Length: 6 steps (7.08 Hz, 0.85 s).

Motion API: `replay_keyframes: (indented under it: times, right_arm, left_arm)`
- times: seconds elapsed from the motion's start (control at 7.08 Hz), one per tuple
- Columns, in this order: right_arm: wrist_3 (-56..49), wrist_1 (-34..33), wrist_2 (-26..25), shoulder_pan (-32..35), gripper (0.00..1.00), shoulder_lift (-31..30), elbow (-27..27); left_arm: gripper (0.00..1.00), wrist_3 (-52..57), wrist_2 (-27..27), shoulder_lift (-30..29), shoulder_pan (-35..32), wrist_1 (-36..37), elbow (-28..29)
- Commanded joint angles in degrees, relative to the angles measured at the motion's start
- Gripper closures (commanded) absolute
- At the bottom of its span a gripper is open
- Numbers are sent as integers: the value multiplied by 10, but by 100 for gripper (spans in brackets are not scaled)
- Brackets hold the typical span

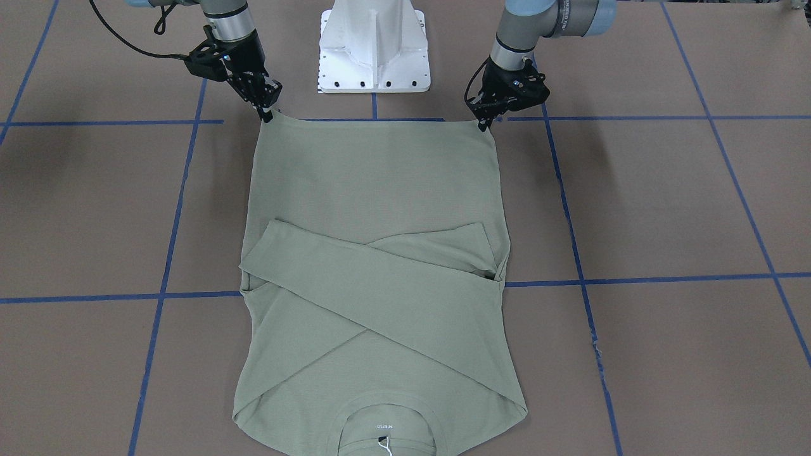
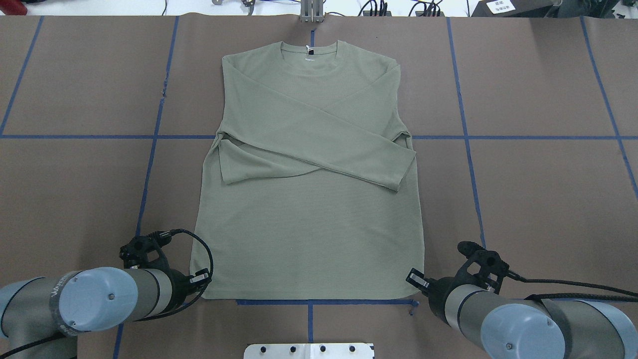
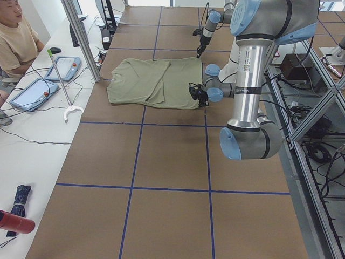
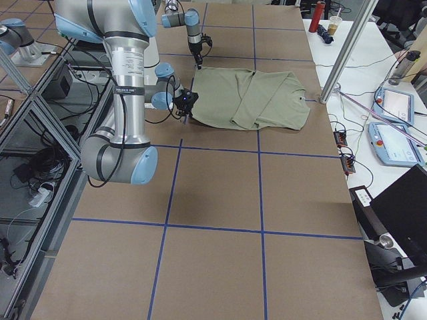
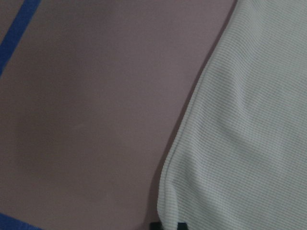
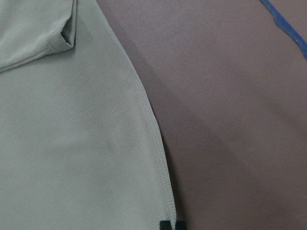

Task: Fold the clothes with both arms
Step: 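Grasp both hem corners nearest the robot with left and right grippers, then lift the hem with both grippers and fold it up toward the collar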

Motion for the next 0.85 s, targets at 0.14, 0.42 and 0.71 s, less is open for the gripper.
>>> replay_keyframes:
  times: [0.14,0.42,0.71]
  right_arm:
    - [0,-49,4,-14,100,-17,50]
    - [1,-93,3,-49,100,-18,80]
    - [1,-93,4,-64,100,-42,100]
  left_arm:
    - [100,-1,-23,3,-1,4,-36]
    - [100,-17,-38,41,11,2,-103]
    - [100,-47,-37,54,33,1,-135]
